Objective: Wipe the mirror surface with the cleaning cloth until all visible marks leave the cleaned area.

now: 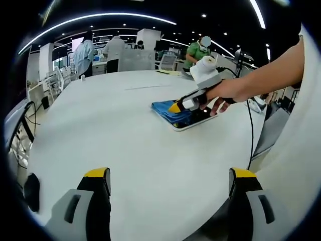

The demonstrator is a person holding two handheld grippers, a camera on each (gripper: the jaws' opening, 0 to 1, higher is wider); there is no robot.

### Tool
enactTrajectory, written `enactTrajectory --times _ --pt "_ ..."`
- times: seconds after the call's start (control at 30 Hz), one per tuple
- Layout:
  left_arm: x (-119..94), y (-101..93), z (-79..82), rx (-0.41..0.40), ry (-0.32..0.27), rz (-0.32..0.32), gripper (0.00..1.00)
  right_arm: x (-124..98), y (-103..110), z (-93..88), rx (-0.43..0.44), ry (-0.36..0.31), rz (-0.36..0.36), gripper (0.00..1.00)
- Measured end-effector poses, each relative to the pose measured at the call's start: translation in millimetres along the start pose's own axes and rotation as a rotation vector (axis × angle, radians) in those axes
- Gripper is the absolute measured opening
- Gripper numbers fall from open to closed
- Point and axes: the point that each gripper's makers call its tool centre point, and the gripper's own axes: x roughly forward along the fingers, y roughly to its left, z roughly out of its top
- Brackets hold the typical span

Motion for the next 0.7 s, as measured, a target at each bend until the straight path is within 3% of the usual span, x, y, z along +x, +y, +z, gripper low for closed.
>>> enactTrajectory --times 0.7 --pt "1.0 4.4 -1.4 -0.008 0.021 0.007 0.99 10.4 -12.4 9.6 0.007 -0.013 -0.011 0.11"
